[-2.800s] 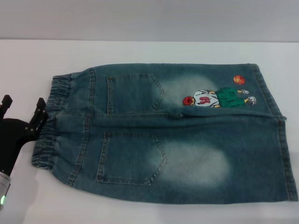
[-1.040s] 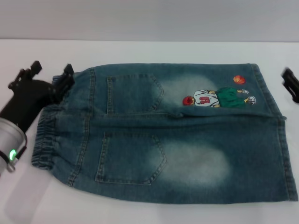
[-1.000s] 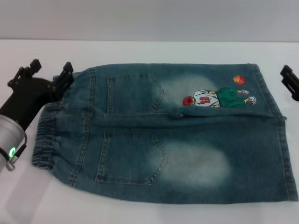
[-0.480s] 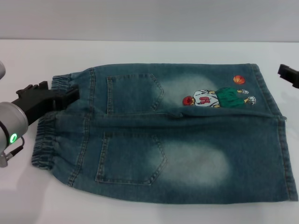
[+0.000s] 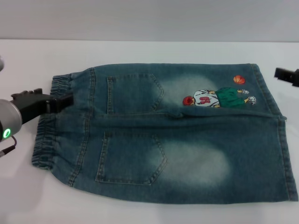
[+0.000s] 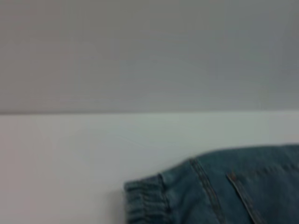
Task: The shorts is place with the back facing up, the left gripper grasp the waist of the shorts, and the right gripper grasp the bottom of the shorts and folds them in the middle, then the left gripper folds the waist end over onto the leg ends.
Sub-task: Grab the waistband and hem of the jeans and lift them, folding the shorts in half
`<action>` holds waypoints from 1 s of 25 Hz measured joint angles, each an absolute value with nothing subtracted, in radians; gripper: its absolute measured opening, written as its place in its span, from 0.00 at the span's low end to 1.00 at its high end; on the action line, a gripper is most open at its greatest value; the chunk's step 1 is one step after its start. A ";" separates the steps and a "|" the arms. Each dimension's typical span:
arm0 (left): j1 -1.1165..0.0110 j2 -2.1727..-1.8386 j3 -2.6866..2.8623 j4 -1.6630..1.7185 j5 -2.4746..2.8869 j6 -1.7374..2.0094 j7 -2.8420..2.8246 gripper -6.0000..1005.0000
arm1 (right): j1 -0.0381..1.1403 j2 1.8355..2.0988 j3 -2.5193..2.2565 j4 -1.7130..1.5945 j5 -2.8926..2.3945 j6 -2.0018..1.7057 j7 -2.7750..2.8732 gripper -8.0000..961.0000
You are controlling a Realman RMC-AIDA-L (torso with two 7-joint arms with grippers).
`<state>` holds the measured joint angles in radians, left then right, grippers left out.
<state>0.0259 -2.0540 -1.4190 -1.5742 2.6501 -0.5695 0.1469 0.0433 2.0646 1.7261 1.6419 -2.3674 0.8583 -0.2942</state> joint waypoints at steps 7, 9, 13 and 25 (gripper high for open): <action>-0.018 -2.053 -1.441 -1.586 2.649 -0.677 0.149 0.81 | 0.138 2.055 1.819 1.571 -2.267 1.002 -0.401 0.57; -0.018 -2.053 -1.441 -1.586 2.649 -0.677 0.149 0.81 | 0.156 2.056 1.846 1.560 -2.250 1.041 -0.437 0.57; 0.002 -2.053 -1.463 -1.648 2.650 -0.722 0.149 0.81 | 0.149 2.069 1.877 1.571 -2.257 1.057 -0.465 0.57; 0.024 -2.055 -1.536 -1.717 2.656 -0.953 0.142 0.81 | -0.015 2.076 1.853 1.678 -2.268 1.078 -0.433 0.64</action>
<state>0.0241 -2.0550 -1.5361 -1.7167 2.6563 -0.9528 0.1420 -0.0146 2.0762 1.8525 1.6780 -2.2684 1.0783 -0.4331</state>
